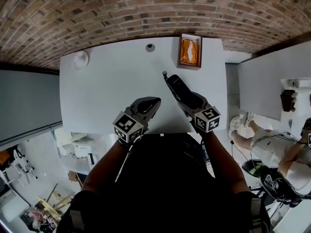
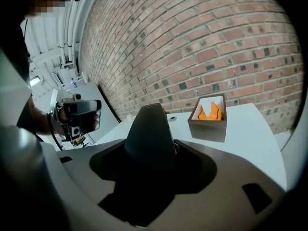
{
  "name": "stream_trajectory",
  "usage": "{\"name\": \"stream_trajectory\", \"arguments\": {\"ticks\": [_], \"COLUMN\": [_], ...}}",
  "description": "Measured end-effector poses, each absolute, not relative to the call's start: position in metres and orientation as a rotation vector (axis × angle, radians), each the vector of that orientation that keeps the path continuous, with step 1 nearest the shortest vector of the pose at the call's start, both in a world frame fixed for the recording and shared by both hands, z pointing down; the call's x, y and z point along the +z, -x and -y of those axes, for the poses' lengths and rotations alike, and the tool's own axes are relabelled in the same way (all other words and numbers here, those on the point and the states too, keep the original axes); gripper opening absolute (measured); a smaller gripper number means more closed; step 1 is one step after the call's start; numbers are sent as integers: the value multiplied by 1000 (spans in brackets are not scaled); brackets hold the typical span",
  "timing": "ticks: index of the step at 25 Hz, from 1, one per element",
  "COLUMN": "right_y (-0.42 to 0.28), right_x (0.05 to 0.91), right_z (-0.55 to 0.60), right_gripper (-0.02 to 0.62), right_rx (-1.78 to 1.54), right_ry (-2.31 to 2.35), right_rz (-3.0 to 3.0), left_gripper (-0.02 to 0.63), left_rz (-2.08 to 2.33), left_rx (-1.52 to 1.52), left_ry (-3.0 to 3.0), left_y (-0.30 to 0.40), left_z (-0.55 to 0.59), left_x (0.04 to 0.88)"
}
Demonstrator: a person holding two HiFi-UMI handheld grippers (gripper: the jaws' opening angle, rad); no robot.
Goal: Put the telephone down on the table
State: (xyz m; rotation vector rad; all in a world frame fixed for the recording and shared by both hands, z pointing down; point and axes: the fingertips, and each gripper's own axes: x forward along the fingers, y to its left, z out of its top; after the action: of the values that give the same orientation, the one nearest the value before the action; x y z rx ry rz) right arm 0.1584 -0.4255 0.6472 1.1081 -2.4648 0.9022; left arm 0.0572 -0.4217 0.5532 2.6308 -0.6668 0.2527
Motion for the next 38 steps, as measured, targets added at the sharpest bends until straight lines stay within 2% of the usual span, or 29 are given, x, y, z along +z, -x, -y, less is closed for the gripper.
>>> {"name": "stream_trajectory", "arguments": {"ticks": [17,38], "right_y": [-184,-205], "right_x": [754,799], "right_z": [418,425], "right_gripper": [282,284], "right_rx": [991,889], "right_ry": [-1045,-1000], "right_rz": [2274,2197], "left_gripper": [6,6], "left_rz": [665,715], "left_rx": [293,314], "left_ry": [-2560,-2525], "left_y": [-67,-71], "left_z": [420,415], "left_x": [567,574]}}
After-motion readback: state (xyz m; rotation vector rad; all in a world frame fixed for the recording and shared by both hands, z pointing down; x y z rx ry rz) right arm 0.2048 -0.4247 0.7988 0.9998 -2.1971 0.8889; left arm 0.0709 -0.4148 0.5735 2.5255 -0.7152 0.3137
